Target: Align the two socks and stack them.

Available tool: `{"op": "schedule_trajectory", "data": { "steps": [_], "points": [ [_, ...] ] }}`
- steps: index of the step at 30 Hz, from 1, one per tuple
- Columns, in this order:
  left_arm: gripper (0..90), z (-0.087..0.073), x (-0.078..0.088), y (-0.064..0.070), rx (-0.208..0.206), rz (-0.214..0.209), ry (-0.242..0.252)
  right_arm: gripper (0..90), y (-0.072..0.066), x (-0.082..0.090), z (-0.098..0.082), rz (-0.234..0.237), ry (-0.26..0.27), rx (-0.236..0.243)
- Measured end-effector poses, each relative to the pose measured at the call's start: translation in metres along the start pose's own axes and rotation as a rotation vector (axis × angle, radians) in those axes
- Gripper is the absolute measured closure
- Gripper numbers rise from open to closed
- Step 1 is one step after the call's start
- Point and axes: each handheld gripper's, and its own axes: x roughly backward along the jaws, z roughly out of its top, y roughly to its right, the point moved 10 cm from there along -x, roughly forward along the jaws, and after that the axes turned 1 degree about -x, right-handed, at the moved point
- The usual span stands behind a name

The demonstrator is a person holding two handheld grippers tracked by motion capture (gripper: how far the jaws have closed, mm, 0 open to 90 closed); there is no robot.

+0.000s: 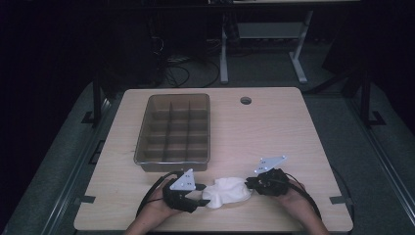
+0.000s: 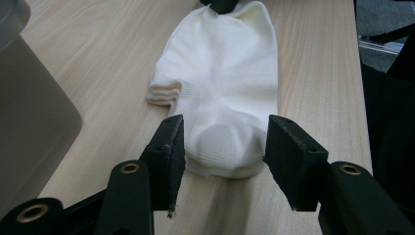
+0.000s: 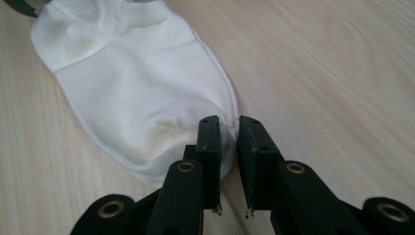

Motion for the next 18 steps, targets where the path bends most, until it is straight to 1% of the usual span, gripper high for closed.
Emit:
{"op": "schedule_trajectory", "data": {
  "steps": [2, 3, 5, 6, 7, 8, 10, 11, 13, 15, 16, 18],
  "points": [
    [49.3, -0.002, -0.002, 0.001, 0.0, -0.005, -0.011, 78.1, 0.004, -0.001, -0.001, -0.02, -0.003, -0.005],
    [49.3, -0.002, -0.003, 0.001, 0.0, -0.008, -0.014, 77.5, 0.007, -0.002, 0.0, -0.032, 0.001, 0.001],
    [49.7, -0.003, -0.005, 0.001, 0.004, -0.012, -0.017, 76.2, 0.01, -0.004, 0.002, -0.04, 0.008, -0.004],
    [50.1, -0.002, -0.006, 0.001, 0.008, -0.015, -0.017, 75.8, 0.012, -0.005, 0.004, -0.048, 0.009, 0.001],
    [50.6, -0.002, -0.007, 0.001, 0.011, -0.019, -0.015, 75.7, 0.014, -0.007, 0.006, -0.049, 0.01, -0.007],
    [51.4, -0.002, -0.008, 0.001, 0.006, -0.026, -0.019, 74.7, 0.016, -0.008, 0.007, -0.052, 0.012, -0.005],
    [52.9, -0.002, -0.011, 0.002, 0.01, -0.036, -0.022, 74.7, 0.019, -0.01, 0.01, -0.05, 0.015, -0.012],
    [53.1, -0.003, -0.012, 0.003, 0.003, -0.042, -0.03, 74.7, 0.02, -0.011, 0.011, -0.053, 0.016, -0.013],
    [53.2, -0.003, -0.014, 0.007, 0.014, -0.052, -0.032, 73.6, 0.023, -0.013, 0.013, -0.054, 0.027, -0.024],
    [53.0, -0.003, -0.016, 0.012, 0.004, -0.064, -0.038, 72.5, 0.026, -0.013, 0.013, -0.05, 0.034, -0.048],
    [52.6, -0.003, -0.017, 0.015, 0.006, -0.071, -0.035, 71.7, 0.027, -0.012, 0.013, -0.045, 0.038, -0.064],
    [51.6, -0.001, -0.017, 0.019, 0.004, -0.077, -0.031, 70.1, 0.028, -0.008, 0.016, -0.031, 0.071, -0.099]
  ]
}}
